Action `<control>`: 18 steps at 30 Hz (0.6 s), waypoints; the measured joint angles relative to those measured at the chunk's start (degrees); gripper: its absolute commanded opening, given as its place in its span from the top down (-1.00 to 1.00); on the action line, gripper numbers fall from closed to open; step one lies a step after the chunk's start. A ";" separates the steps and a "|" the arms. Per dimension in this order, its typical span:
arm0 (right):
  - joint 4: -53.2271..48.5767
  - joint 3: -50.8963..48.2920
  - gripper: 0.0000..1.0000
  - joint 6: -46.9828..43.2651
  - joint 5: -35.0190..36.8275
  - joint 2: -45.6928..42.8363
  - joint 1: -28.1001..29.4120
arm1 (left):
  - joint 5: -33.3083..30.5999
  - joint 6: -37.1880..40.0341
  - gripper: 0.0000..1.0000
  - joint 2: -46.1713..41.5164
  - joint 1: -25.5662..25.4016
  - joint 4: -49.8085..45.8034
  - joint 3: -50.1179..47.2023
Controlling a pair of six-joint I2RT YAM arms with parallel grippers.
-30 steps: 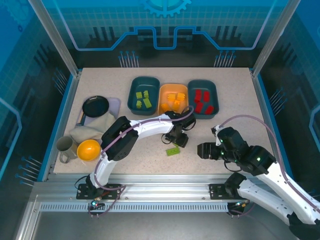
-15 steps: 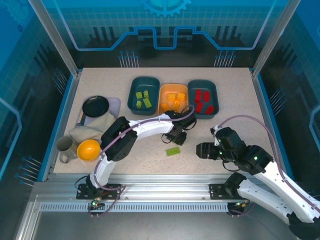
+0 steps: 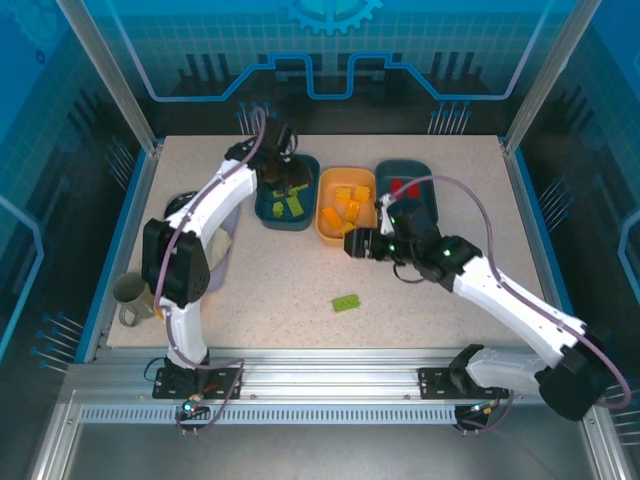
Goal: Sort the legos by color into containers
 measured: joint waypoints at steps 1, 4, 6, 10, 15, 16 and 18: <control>2.03 1.97 -0.47 0.79 -0.55 2.89 -1.55 | 0.90 -1.01 0.47 2.95 1.05 0.11 2.95; 7.10 6.38 -0.47 3.39 -2.16 9.86 -5.40 | 2.47 -2.75 0.46 12.28 2.82 0.11 12.39; 8.70 8.94 -0.47 4.98 -3.26 13.75 -7.21 | 3.21 -3.45 0.46 17.90 3.37 -0.50 18.32; 9.27 13.55 -0.46 6.56 -5.01 19.34 -8.83 | 3.93 -4.81 0.45 28.06 3.72 -2.56 30.21; 9.25 15.13 -0.46 7.10 -6.60 20.83 -9.16 | 3.91 -6.36 0.38 32.81 3.98 -4.20 33.90; 9.25 15.13 -0.46 7.10 -6.75 20.83 -9.18 | 3.91 -6.58 0.36 33.09 4.09 -4.52 33.90; 9.18 15.13 -0.46 7.10 -7.10 20.83 -9.20 | 3.87 -7.21 0.36 33.40 4.39 -4.83 33.90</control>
